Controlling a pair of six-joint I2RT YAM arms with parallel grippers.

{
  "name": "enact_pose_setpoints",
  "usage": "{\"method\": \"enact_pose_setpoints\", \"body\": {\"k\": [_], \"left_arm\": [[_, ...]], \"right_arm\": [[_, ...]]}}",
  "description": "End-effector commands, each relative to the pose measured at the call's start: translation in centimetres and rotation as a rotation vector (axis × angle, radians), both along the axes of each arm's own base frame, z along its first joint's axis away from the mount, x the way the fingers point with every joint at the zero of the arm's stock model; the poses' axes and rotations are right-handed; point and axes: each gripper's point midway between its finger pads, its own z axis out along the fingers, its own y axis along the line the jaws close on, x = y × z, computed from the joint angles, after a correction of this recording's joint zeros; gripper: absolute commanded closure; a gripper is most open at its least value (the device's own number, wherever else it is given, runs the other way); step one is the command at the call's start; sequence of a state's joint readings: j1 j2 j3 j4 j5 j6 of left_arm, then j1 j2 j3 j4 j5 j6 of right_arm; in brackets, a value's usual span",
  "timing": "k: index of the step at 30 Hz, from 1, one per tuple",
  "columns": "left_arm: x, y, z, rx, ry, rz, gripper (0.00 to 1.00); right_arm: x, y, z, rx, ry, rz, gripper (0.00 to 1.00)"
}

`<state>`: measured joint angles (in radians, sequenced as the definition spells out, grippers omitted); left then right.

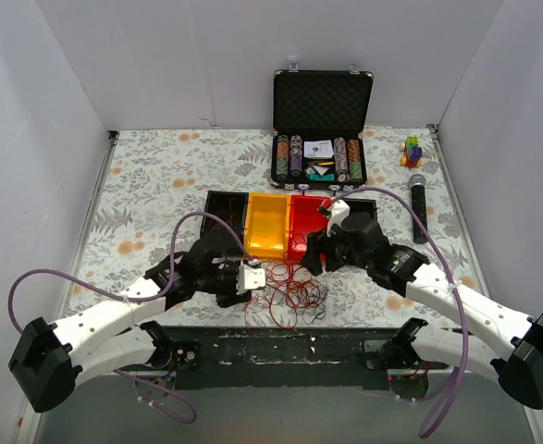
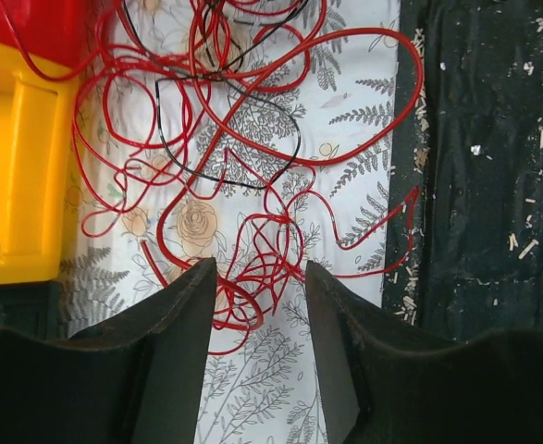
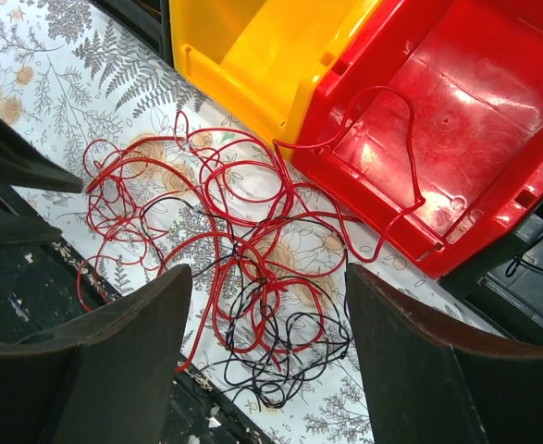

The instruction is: Untangle the cables

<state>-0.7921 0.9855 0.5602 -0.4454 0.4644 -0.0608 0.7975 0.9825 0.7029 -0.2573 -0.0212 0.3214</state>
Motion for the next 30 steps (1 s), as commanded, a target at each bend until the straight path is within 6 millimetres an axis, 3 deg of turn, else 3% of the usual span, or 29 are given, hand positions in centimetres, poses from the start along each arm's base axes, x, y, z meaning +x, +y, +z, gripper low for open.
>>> {"method": "enact_pose_setpoints", "body": {"k": [1,7,14,21,24,28,30], "left_arm": [[-1.0,0.2,1.0,-0.049,-0.115,-0.146,0.59],[-2.6,-0.1,1.0,-0.071,-0.204,-0.295,0.61],[-4.2,-1.3,-1.5,-0.026,-0.257,-0.511,0.57],[-3.7,-3.5,-2.8,-0.018,-0.258,-0.572,0.57],[-3.7,-3.9,-2.8,-0.016,-0.254,-0.583,0.67],[-3.0,-4.5,-1.7,-0.030,-0.271,-0.556,0.97],[-2.6,-5.1,-0.2,-0.054,-0.289,-0.535,1.00]], "right_arm": [[0.8,1.0,1.2,0.042,-0.045,0.001,0.25],[0.3,1.2,0.2,0.045,-0.024,0.008,0.26],[-0.1,0.5,-1.8,0.014,0.011,-0.012,0.26],[-0.4,0.2,-2.4,0.009,0.025,-0.017,0.26],[-0.5,0.2,-2.5,0.009,0.026,-0.017,0.26],[-0.5,0.3,-2.8,0.012,0.028,-0.018,0.27],[-0.5,0.6,-2.9,0.020,0.033,-0.009,0.27]]}}
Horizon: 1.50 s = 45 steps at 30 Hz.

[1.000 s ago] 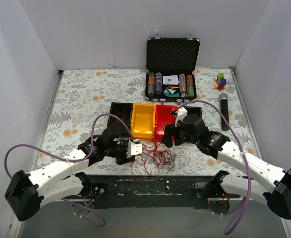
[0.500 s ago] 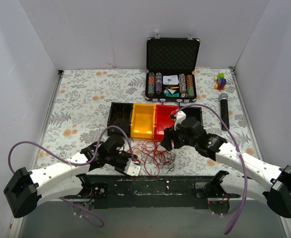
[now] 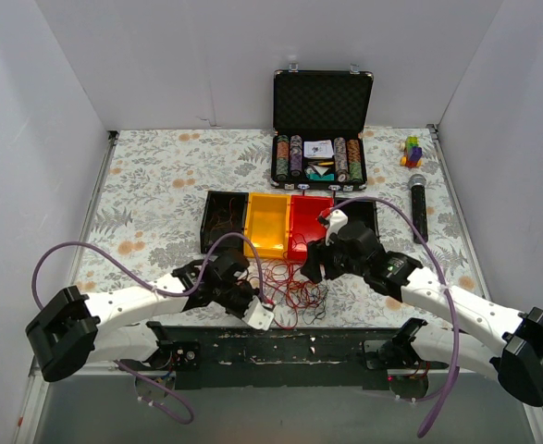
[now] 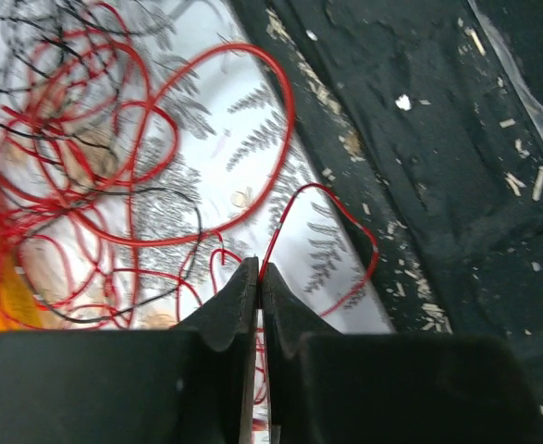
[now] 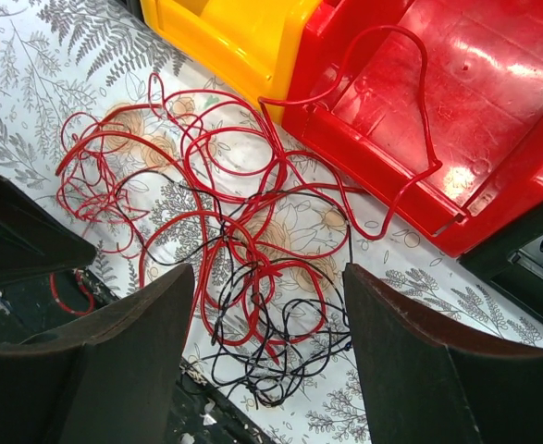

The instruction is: Untangle the cables

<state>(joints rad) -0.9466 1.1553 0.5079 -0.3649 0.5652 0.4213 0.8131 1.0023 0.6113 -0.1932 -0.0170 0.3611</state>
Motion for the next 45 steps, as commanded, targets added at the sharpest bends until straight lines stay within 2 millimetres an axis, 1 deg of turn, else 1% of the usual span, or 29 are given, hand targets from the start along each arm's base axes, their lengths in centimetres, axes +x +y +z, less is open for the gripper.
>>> {"method": "enact_pose_setpoints", "body": {"k": [1,3,5,6,8,10,11,12,13,15,17,20,21,23,25,27,29,31,34,36,38,39,40,42,43,45], "left_arm": [[1.3,-2.9,5.0,-0.135,-0.060,-0.002,1.00],[1.5,-3.4,7.2,-0.174,-0.070,0.002,1.00],[1.5,-4.0,10.0,-0.218,-0.081,0.009,1.00],[1.3,-4.3,11.9,-0.252,-0.081,0.018,1.00],[0.9,-4.5,14.7,-0.282,-0.079,0.023,1.00],[0.2,-4.4,16.8,-0.291,-0.068,0.026,1.00],[0.1,-4.5,18.2,-0.307,-0.071,0.036,1.00],[0.1,-4.3,19.1,-0.311,-0.074,0.047,1.00],[0.1,-4.2,19.6,-0.312,-0.079,0.055,1.00],[0.3,-4.1,21.4,-0.342,-0.101,0.080,1.00],[1.0,-4.1,23.4,-0.377,-0.142,0.107,1.00],[1.9,-4.5,27.6,-0.465,-0.177,0.165,1.00],[2.2,-4.4,28.7,-0.478,-0.206,0.164,1.00],[2.8,-4.2,31.3,-0.523,-0.273,0.175,1.00],[3.9,-3.9,34.4,-0.574,-0.371,0.200,1.00],[4.9,-3.3,36.9,-0.612,-0.478,0.223,1.00],[5.6,-2.6,39.1,-0.645,-0.597,0.230,1.00],[6.2,-1.8,40.7,-0.680,-0.695,0.253,1.00],[7.0,-0.9,43.4,-0.737,-0.825,0.293,1.00],[7.8,0.0,46.3,-0.828,-0.932,0.359,1.00],[8.0,1.5,50.3,-0.972,-1.071,0.443,1.00],[7.9,2.1,51.8,-1.019,-1.136,0.462,1.00],[8.3,3.1,53.4,-1.054,-1.194,0.522,1.00],[8.4,3.9,56.3,-1.119,-1.262,0.575,1.00],[8.2,4.4,58.0,-1.160,-1.275,0.597,1.00],[8.0,5.1,60.6,-1.214,-1.303,0.630,1.00]], "right_arm": [[0.5,0.9,0.3,0.039,-0.022,0.004,0.27],[0.6,1.4,0.4,0.049,-0.024,0.016,0.27],[0.7,2.2,0.6,0.060,-0.028,0.026,0.27],[0.9,2.7,1.0,0.069,-0.039,0.033,0.27],[0.9,3.8,1.4,0.081,-0.045,0.051,0.27],[0.9,5.2,2.0,0.097,-0.052,0.075,0.26],[0.7,5.7,1.8,0.091,-0.046,0.086,0.26],[0.4,6.2,1.8,0.088,-0.039,0.098,0.26],[0.5,6.9,2.2,0.108,-0.050,0.103,0.25],[-0.1,7.5,1.5,0.101,-0.038,0.113,0.25],[-1.0,7.8,0.4,0.087,-0.014,0.125,0.25],[-1.8,6.9,-2.4,0.039,0.020,0.086,0.28],[-2.3,6.4,-3.6,0.021,0.038,0.078,0.29],[-3.0,5.2,-5.5,-0.001,0.075,0.040,0.30],[-3.5,4.2,-6.8,-0.007,0.099,0.011,0.30],[-3.9,3.6,-7.1,0.008,0.107,-0.006,0.30],[-4.2,3.2,-7.1,0.022,0.111,-0.015,0.28],[-4.4,2.9,-7.0,0.039,0.108,-0.018,0.27],[-4.7,2.3,-7.5,0.023,0.113,-0.024,0.26],[-4.9,2.0,-8.0,0.013,0.124,-0.024,0.26],[-5.2,1.6,-8.6,0.004,0.138,-0.030,0.26],[-5.4,1.4,-8.9,0.000,0.143,-0.032,0.27],[-5.5,1.1,-9.3,-0.006,0.146,-0.038,0.27],[-5.8,0.5,-10.0,-0.017,0.154,-0.044,0.27],[-5.8,0.3,-10.3,-0.022,0.156,-0.048,0.27],[-5.9,0.0,-10.6,-0.029,0.157,-0.056,0.27]]}}
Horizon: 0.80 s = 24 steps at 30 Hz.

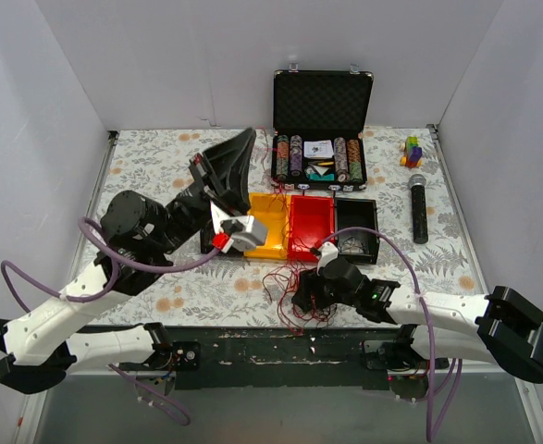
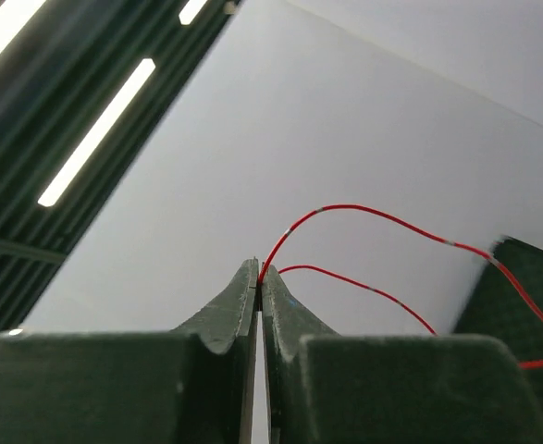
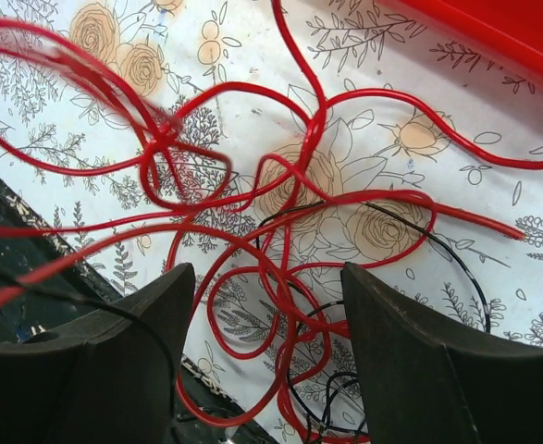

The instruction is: Untangle the cables

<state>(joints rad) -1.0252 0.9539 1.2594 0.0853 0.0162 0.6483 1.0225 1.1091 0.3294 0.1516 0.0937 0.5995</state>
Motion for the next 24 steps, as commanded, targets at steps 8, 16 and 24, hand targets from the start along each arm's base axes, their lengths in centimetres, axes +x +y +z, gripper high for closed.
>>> {"method": "enact_pose_setpoints", "body": {"k": [8,16,24], "left_arm": [[-2.6,7.0,18.7,-0.439,-0.360,0.173,1.00],[-3.6,6.7,22.5,-0.450,-0.471,0.180,1.00],[-2.2,4.2,20.5,-0.377,-0.398,0.142,1.00]], "right_arm": [[-1.1,-2.7,-3.5,-0.090,0.048,-0.046,0.27],[-1.2,-3.3,-4.0,-0.100,0.049,-0.063,0.27],[-1.1,-3.1,-3.6,-0.086,0.042,-0.059,0.27]]}}
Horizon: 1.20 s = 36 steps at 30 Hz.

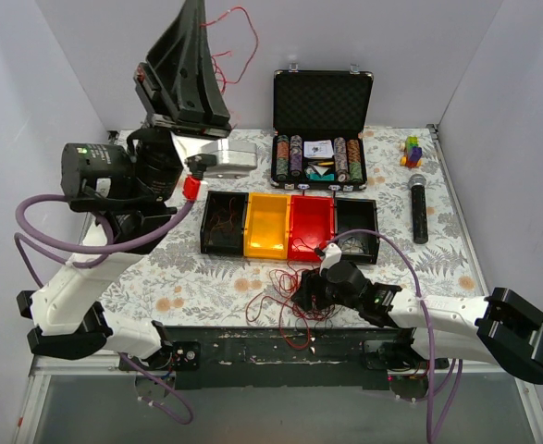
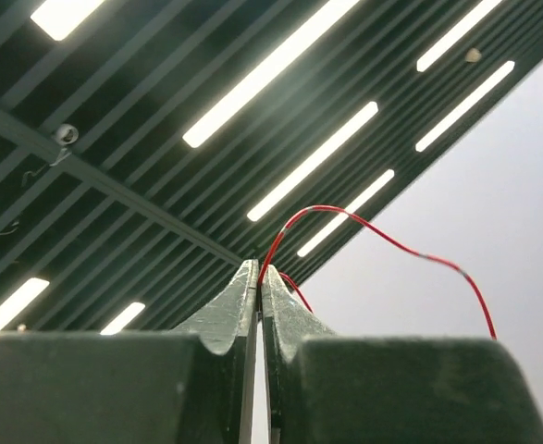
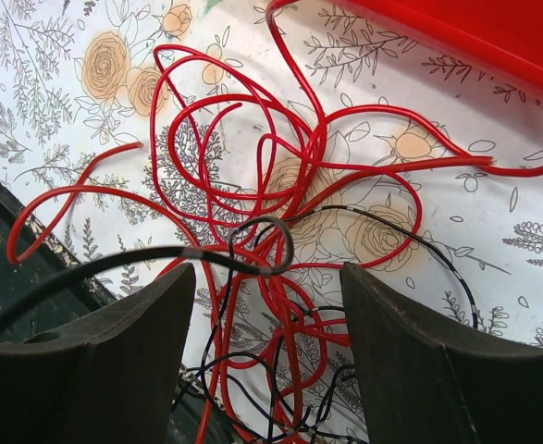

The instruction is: Untangle the cables

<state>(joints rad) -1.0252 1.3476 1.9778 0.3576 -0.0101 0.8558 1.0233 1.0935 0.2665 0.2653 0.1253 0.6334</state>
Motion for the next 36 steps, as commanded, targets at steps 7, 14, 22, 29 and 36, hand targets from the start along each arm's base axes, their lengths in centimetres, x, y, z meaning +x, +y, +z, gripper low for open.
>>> {"method": "enact_pose_setpoints", "body": {"k": [7,14,22,29,36], "left_arm": [[3.0,-4.0,-7.9,0.159,0.199,-0.058,1.00],[5.4,-7.6,-17.7,0.320,0.368,-0.089,1.00],[10.3,-8.0,-25.3,0.324,0.570,-0.066,1.00],[13.1,-7.2,-30.6,0.323,0.679,-0.072,1.00],[14.2,-7.1,-35.2,0.352,0.761,-0.088,1.00]], "right_arm": [[-1.4,-2.6,-2.8,-0.124,0.064,-0.010,0.27],[-0.6,-2.2,-0.6,-0.087,0.020,-0.020,0.28],[-0.7,-2.3,0.0,-0.073,0.015,-0.027,0.29],[-0.8,-2.5,-0.2,-0.079,0.022,-0.031,0.29],[-0.8,-2.4,-0.1,-0.079,0.025,-0.031,0.29]]}}
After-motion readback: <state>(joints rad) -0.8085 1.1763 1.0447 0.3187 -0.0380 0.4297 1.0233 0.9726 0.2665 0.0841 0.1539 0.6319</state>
